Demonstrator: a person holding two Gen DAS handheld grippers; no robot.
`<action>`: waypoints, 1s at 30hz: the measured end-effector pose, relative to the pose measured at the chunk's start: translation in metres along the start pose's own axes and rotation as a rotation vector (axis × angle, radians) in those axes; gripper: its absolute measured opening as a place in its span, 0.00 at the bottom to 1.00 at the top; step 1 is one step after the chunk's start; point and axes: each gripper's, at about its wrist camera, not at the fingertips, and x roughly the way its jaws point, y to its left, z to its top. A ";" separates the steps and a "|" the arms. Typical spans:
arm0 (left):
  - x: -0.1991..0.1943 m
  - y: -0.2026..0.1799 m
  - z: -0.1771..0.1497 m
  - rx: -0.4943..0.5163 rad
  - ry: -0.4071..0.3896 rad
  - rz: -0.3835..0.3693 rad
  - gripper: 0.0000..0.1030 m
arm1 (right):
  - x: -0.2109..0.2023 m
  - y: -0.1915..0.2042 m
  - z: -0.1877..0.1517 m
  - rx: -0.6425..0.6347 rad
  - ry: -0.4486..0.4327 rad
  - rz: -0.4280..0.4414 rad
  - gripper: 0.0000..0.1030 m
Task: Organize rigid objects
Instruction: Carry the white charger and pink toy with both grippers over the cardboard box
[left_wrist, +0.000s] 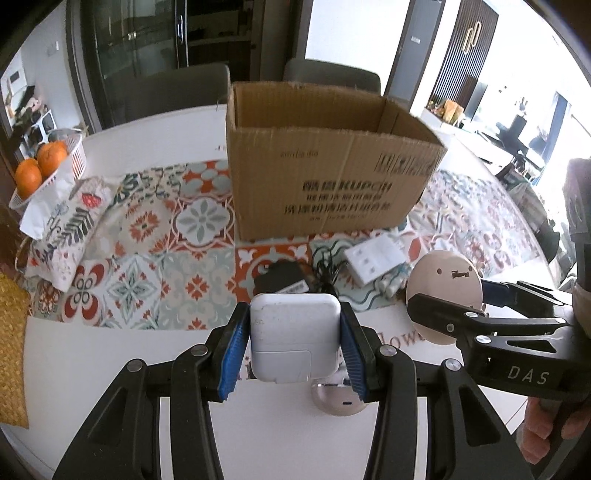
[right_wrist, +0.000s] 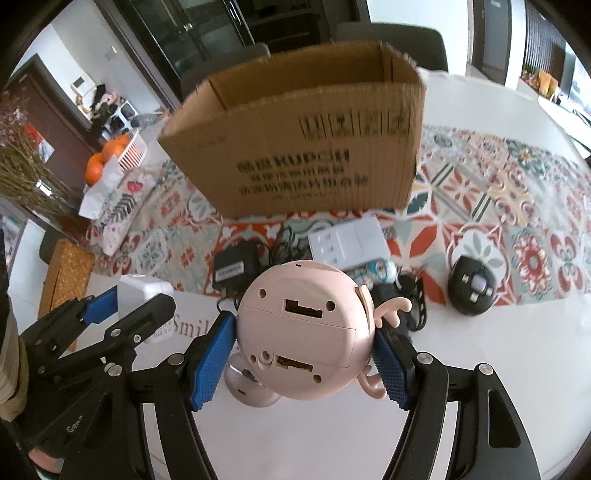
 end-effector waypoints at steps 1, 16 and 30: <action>-0.003 -0.001 0.002 0.001 -0.007 -0.001 0.45 | -0.004 0.001 0.002 -0.002 -0.013 -0.002 0.70; -0.038 -0.016 0.044 0.045 -0.134 0.002 0.45 | -0.049 0.000 0.031 0.007 -0.150 0.003 0.70; -0.053 -0.021 0.087 0.046 -0.215 0.002 0.45 | -0.074 -0.001 0.067 -0.003 -0.254 -0.003 0.70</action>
